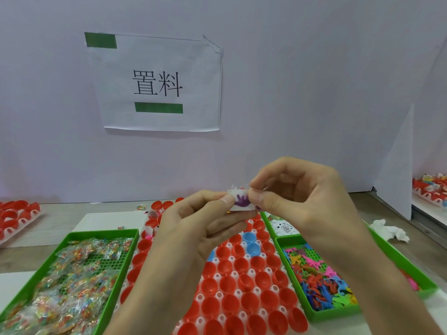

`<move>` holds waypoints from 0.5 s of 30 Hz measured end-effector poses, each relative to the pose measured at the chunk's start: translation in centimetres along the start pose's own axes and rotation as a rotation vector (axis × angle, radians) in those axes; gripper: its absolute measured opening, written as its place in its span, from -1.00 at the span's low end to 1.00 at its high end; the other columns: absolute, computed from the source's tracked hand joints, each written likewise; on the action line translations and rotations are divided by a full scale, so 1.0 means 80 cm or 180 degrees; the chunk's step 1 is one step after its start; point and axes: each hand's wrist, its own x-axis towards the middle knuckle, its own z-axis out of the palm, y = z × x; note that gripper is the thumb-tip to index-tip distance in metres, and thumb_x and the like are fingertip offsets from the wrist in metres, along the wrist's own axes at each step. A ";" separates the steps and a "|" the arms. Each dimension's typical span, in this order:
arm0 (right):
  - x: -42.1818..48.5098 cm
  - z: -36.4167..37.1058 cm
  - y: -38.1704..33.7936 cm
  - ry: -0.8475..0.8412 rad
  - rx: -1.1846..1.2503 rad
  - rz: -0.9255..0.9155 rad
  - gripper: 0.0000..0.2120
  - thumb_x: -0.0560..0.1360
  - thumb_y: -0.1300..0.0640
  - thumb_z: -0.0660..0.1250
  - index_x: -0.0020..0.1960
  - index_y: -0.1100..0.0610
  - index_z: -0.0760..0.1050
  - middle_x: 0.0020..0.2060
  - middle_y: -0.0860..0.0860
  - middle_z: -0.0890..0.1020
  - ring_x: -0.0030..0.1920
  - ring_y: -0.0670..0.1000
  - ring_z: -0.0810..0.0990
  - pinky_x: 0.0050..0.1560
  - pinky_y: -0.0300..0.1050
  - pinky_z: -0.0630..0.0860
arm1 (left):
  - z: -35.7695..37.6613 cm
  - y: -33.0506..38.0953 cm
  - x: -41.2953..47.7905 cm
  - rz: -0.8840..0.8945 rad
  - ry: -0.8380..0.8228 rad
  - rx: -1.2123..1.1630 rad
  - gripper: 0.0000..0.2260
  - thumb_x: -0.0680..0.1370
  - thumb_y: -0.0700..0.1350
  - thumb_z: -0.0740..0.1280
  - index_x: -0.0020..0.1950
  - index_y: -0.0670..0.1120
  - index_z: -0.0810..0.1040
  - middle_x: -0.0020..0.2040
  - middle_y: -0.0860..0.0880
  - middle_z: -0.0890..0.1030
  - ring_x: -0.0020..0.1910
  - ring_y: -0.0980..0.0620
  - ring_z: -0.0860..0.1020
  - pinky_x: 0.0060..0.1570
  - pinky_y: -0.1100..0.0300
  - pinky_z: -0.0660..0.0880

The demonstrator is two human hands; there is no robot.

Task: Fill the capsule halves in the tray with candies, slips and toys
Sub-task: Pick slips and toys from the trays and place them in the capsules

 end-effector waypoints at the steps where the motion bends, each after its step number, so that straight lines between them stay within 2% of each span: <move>1: 0.000 0.000 0.000 0.0003 -0.0026 -0.0003 -0.86 0.42 0.21 0.53 -0.15 -0.02 0.66 -0.24 -0.02 0.72 -0.18 -0.02 0.72 -0.14 -0.25 0.61 | 0.001 0.000 0.000 0.0036 -0.0014 0.0031 -0.93 0.33 -0.13 0.53 -0.21 -0.06 0.74 -0.05 -0.20 0.74 -0.03 -0.13 0.73 -0.12 0.24 0.63; 4: 0.000 -0.001 0.000 0.0040 -0.0075 -0.0032 -0.87 0.43 0.19 0.52 -0.15 -0.03 0.65 -0.22 -0.02 0.72 -0.17 -0.01 0.72 -0.12 -0.21 0.63 | 0.002 -0.001 -0.001 0.0167 -0.0031 0.0227 -0.83 0.27 -0.09 0.59 -0.17 -0.06 0.74 -0.05 -0.17 0.74 -0.02 -0.11 0.73 -0.10 0.24 0.63; 7: -0.001 0.002 0.001 0.0111 -0.0160 -0.0112 -0.90 0.44 0.14 0.52 -0.13 -0.05 0.65 -0.22 -0.04 0.71 -0.17 -0.02 0.71 -0.14 -0.22 0.63 | 0.003 -0.005 -0.001 0.0261 0.0080 0.0231 -0.76 0.23 -0.02 0.53 -0.16 -0.08 0.75 -0.09 -0.18 0.74 -0.05 -0.10 0.73 -0.11 0.25 0.63; 9: -0.001 0.006 0.002 0.0176 -0.0245 -0.0146 -0.90 0.42 0.03 0.50 -0.07 -0.10 0.65 -0.17 -0.08 0.69 -0.14 -0.05 0.69 -0.14 -0.26 0.60 | 0.004 -0.006 0.000 0.0277 0.0163 0.0144 -0.76 0.21 -0.04 0.53 -0.18 -0.08 0.75 -0.11 -0.18 0.74 -0.08 -0.09 0.74 -0.14 0.27 0.63; 11: -0.001 0.008 0.002 0.0149 -0.0285 -0.0122 -0.81 0.40 -0.08 0.45 0.02 -0.15 0.63 -0.10 -0.12 0.67 -0.07 -0.07 0.68 -0.09 -0.26 0.60 | 0.003 -0.006 0.000 0.0312 0.0223 0.0094 -0.79 0.19 -0.05 0.53 -0.22 -0.07 0.75 -0.13 -0.17 0.74 -0.10 -0.08 0.74 -0.17 0.28 0.62; 13: -0.001 0.009 0.003 0.0011 -0.0262 -0.0078 -0.80 0.43 -0.06 0.44 0.06 -0.14 0.64 -0.08 -0.12 0.68 -0.05 -0.08 0.69 -0.04 -0.24 0.62 | 0.002 -0.005 0.001 0.0383 0.0247 0.0107 -0.81 0.18 -0.05 0.53 -0.25 -0.05 0.75 -0.15 -0.17 0.74 -0.12 -0.07 0.74 -0.18 0.29 0.62; 15: -0.002 0.010 0.004 -0.0038 -0.0233 -0.0069 -0.84 0.47 0.05 0.47 0.05 -0.08 0.67 -0.12 -0.08 0.71 -0.07 -0.06 0.72 -0.02 -0.19 0.64 | 0.001 -0.005 0.001 0.0448 0.0281 0.0152 -0.80 0.18 -0.05 0.53 -0.23 -0.06 0.75 -0.16 -0.18 0.74 -0.13 -0.08 0.74 -0.19 0.29 0.62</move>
